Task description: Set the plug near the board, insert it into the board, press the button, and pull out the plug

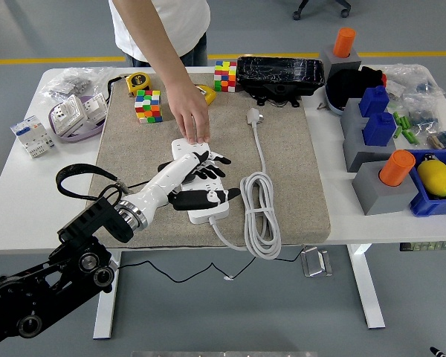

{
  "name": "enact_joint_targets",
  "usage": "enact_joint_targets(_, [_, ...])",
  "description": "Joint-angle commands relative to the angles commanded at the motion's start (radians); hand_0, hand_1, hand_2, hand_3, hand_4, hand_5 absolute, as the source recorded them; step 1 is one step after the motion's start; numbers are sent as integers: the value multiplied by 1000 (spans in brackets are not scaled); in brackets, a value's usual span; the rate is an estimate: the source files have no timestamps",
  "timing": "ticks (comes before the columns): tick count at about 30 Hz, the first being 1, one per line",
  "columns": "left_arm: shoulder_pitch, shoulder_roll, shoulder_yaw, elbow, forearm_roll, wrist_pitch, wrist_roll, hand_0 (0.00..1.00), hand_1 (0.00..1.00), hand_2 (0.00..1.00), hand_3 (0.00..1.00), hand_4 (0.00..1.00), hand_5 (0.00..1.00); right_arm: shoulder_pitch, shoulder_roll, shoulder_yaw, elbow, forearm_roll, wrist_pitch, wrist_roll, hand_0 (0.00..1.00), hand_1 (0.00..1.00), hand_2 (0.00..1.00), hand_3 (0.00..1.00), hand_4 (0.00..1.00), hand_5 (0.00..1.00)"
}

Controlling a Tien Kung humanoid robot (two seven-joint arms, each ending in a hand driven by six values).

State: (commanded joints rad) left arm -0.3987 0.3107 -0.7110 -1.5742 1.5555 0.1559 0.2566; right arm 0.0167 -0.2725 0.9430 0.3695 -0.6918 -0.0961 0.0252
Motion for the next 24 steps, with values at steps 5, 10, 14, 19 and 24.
enact_joint_targets(5, [-7, 2, 1, -24, 30, -135, 124, 81, 75, 144, 864, 632, 2, 0, 0, 0, 0, 0, 0, 0, 596, 620, 616, 545, 925, 478])
enact_joint_targets(10, [-17, -3, 11, -15, 17, -211, 201, 81, 75, 144, 864, 632, 2, -1, -2, -1, 0, 0, 0, 0, 596, 620, 616, 545, 925, 478])
enact_joint_targets(14, [-19, -7, 18, -4, 25, -218, 214, 75, 75, 137, 888, 711, 2, -1, -2, -1, 1, 1, 0, 0, 594, 619, 616, 545, 926, 479])
enact_joint_targets(19, [-21, -11, 19, 16, 24, -213, 214, 66, 74, 140, 891, 690, 2, -2, -2, -2, 0, 1, 0, 0, 594, 620, 615, 546, 925, 478])
enact_joint_targets(24, [-19, -15, 15, 46, 35, -214, 218, 67, 74, 141, 882, 667, 2, -2, -1, -1, 0, 0, 0, 0, 594, 620, 616, 546, 925, 478])
